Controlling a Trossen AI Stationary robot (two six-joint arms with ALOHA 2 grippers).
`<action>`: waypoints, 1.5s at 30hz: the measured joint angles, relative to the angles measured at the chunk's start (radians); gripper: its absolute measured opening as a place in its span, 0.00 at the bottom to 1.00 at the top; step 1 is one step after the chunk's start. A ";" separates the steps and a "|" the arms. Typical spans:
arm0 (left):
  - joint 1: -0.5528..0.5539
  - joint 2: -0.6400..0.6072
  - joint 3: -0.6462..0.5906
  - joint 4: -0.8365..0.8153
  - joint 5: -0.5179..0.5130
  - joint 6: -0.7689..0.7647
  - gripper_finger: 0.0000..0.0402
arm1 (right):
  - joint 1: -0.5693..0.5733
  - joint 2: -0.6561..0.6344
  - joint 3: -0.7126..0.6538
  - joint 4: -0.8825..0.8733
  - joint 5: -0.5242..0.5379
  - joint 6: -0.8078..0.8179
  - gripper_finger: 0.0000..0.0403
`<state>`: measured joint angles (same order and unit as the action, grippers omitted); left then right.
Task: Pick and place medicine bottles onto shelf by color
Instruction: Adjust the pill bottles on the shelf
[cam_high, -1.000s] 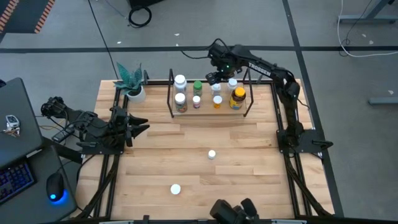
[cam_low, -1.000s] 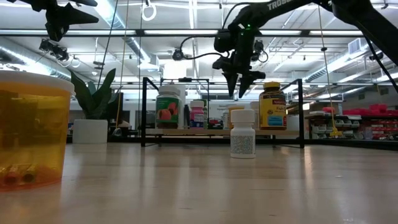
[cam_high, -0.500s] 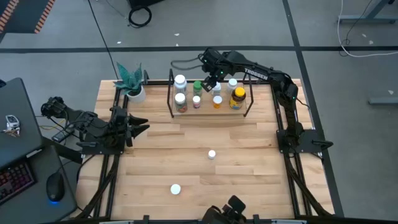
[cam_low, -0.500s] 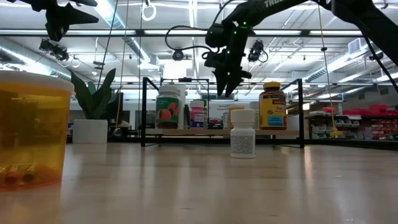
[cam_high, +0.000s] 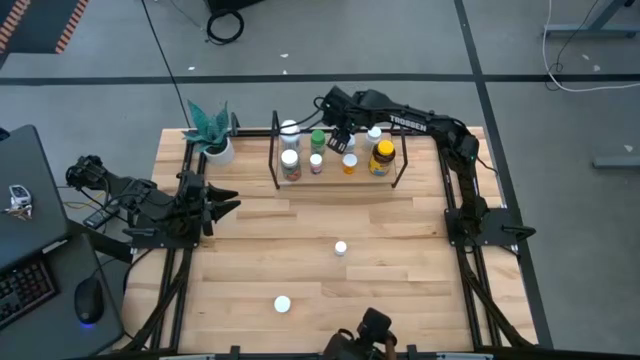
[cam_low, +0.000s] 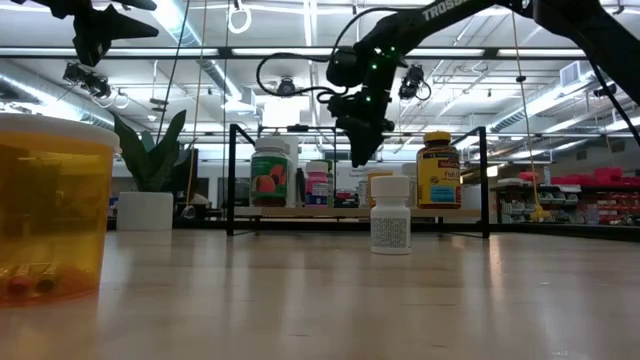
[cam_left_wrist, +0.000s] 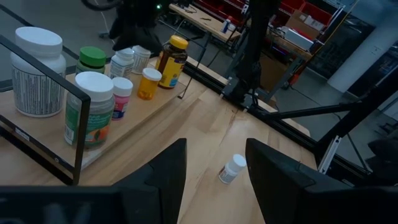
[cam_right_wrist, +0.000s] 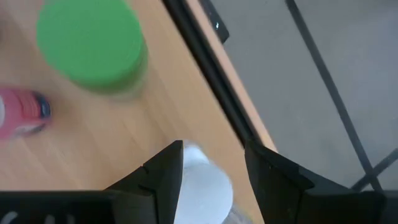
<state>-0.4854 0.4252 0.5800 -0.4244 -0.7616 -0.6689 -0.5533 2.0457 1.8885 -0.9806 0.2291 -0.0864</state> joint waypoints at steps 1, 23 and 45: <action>0.000 0.000 0.000 0.000 0.000 0.000 0.43 | -0.001 0.000 -0.002 -0.016 0.000 0.000 0.45; 0.000 0.000 0.000 0.000 0.000 0.000 0.43 | 0.006 -0.004 0.071 -0.129 0.000 0.015 0.45; 0.000 0.000 0.000 0.000 -0.001 0.000 0.43 | 0.157 -0.001 -0.070 -0.202 -0.035 -0.216 0.39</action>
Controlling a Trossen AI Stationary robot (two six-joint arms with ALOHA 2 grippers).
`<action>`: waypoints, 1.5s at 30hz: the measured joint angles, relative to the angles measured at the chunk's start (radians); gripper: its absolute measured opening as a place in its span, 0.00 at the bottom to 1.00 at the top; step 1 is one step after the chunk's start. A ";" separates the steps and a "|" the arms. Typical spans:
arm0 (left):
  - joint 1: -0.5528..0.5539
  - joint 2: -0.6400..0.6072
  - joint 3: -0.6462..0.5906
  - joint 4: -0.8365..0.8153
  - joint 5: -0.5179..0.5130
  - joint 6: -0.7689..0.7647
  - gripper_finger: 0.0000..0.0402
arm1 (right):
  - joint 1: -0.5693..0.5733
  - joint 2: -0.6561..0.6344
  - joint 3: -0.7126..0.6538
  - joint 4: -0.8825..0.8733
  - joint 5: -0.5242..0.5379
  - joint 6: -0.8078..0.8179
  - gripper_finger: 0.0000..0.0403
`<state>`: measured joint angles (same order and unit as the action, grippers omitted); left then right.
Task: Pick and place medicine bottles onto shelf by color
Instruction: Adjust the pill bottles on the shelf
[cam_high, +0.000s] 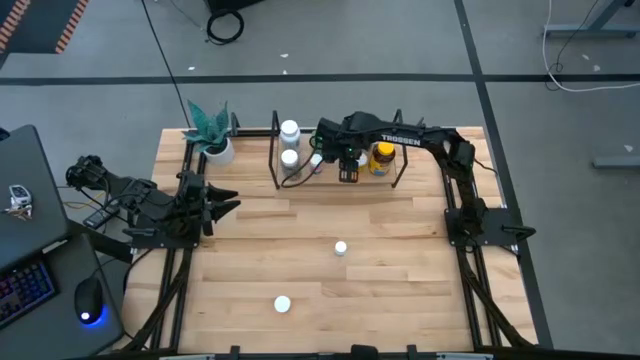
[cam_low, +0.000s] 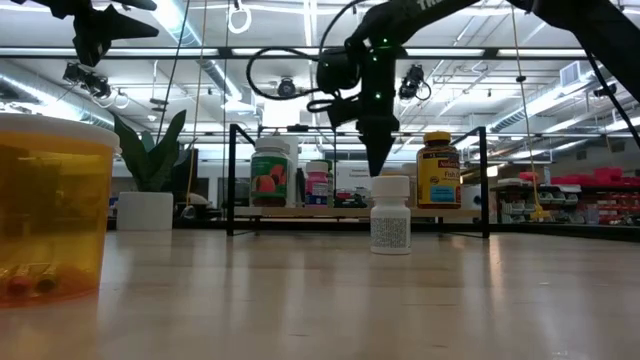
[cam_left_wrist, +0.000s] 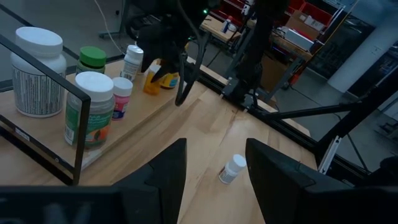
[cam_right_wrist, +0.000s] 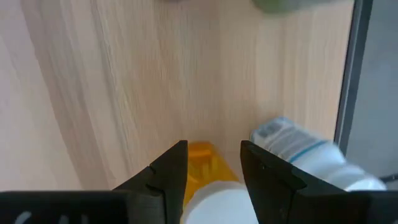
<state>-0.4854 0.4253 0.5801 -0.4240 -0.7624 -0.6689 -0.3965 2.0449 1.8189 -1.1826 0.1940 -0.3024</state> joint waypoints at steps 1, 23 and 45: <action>0.000 0.000 0.000 0.000 0.000 0.000 0.43 | 0.000 0.000 -0.002 -0.009 0.004 0.004 0.39; 0.000 0.000 0.000 0.000 0.005 -0.006 0.43 | -0.044 -0.001 0.044 0.340 -0.053 0.128 0.37; 0.000 0.000 0.000 0.003 0.007 -0.001 0.43 | -0.126 0.050 0.036 0.419 -0.004 0.130 0.33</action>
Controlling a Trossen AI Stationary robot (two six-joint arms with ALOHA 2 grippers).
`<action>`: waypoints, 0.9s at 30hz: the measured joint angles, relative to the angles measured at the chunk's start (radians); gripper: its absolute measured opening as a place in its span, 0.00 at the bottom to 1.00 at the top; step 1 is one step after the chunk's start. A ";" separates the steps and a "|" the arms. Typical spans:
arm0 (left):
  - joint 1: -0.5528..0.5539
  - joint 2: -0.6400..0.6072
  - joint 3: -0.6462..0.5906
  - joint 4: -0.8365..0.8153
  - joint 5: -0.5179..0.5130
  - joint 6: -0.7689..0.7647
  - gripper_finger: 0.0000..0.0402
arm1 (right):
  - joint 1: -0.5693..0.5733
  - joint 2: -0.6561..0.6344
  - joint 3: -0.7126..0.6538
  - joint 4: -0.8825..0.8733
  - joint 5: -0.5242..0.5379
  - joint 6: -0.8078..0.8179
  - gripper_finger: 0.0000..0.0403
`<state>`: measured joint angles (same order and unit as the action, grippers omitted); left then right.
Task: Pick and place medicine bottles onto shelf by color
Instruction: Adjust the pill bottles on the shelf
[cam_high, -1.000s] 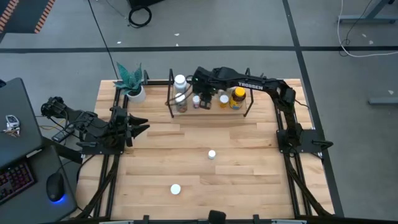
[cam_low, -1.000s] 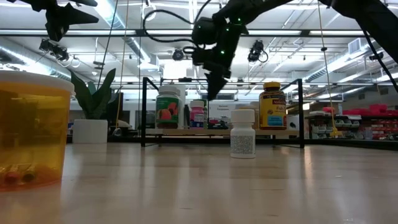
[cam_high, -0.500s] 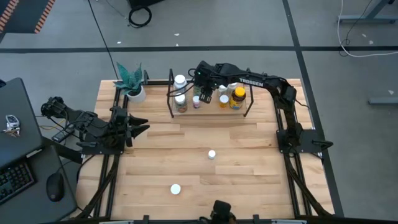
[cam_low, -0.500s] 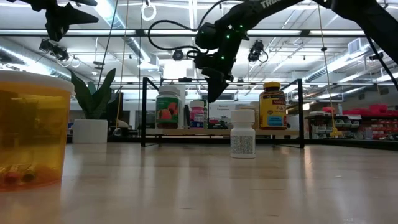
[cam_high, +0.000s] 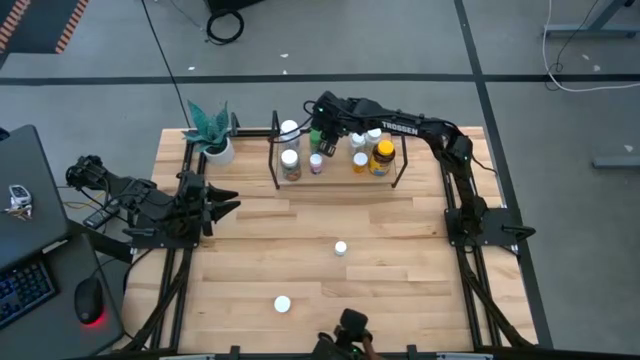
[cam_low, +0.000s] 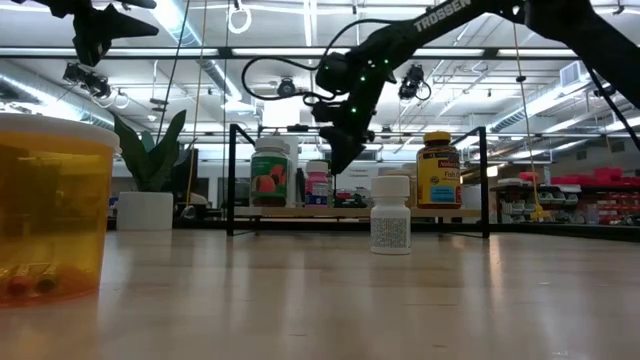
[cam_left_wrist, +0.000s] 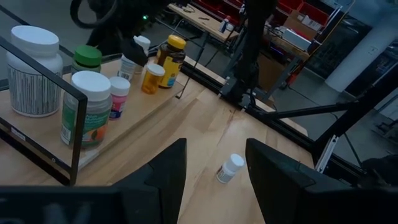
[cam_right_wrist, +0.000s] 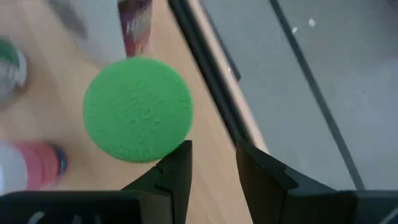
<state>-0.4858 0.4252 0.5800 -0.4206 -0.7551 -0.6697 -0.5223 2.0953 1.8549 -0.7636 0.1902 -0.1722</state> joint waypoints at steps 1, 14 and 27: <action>0.000 0.000 0.000 0.000 0.000 0.000 0.43 | 0.001 0.000 0.000 0.019 0.000 0.000 0.33; 0.000 0.000 0.000 0.000 0.000 0.001 0.43 | 0.014 0.000 0.000 0.036 -0.002 0.030 0.33; 0.000 0.000 0.000 0.000 0.000 0.002 0.43 | 0.052 0.000 0.002 -0.187 -0.203 0.121 0.32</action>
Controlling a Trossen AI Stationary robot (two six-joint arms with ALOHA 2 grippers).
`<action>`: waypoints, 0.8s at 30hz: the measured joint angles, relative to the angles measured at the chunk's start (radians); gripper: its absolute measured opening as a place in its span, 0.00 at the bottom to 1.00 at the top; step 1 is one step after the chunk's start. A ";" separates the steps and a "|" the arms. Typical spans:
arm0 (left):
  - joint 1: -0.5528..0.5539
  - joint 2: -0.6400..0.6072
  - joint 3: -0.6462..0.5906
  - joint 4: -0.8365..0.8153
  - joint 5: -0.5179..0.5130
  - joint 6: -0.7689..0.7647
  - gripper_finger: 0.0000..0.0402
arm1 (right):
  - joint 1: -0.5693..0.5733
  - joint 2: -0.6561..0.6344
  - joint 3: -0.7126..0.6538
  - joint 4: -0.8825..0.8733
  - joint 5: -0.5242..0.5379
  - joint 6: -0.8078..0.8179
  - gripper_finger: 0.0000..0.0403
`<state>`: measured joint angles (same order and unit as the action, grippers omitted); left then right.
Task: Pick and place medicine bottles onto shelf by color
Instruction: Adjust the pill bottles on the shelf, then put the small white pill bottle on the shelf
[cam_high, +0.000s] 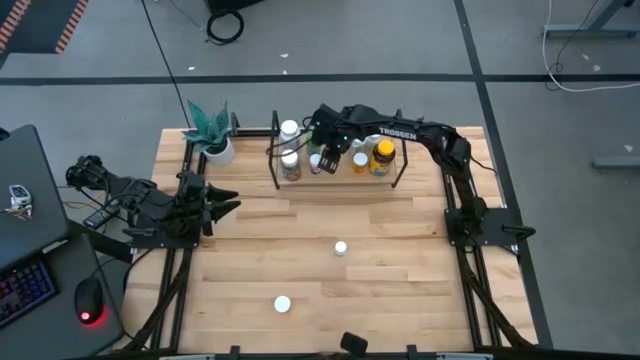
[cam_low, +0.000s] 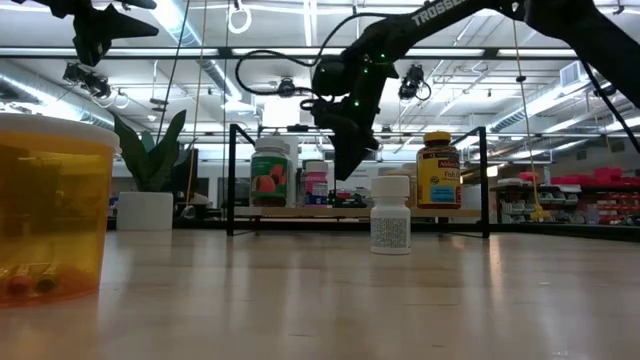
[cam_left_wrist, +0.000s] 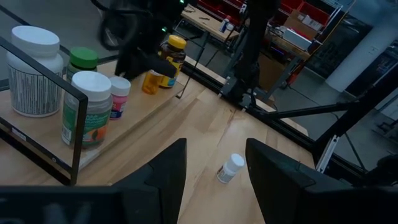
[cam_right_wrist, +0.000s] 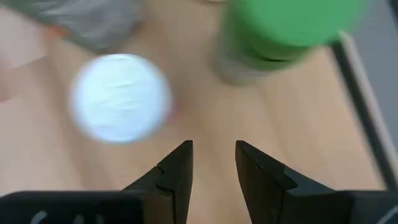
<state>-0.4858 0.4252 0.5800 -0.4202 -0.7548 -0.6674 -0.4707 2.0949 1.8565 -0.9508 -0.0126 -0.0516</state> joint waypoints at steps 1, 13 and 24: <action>0.000 0.000 0.000 0.000 0.000 0.000 0.43 | 0.009 0.000 0.000 -0.001 -0.011 0.002 0.32; 0.000 0.000 0.000 -0.004 0.000 0.002 0.43 | 0.083 0.000 0.000 0.046 0.000 0.085 0.30; 0.000 0.000 0.000 -0.004 0.000 0.000 0.43 | 0.084 -0.001 0.011 -0.041 -0.025 0.163 0.30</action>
<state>-0.4856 0.4252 0.5800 -0.4240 -0.7547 -0.6671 -0.3868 2.0941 1.8674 -0.9921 -0.0372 0.1111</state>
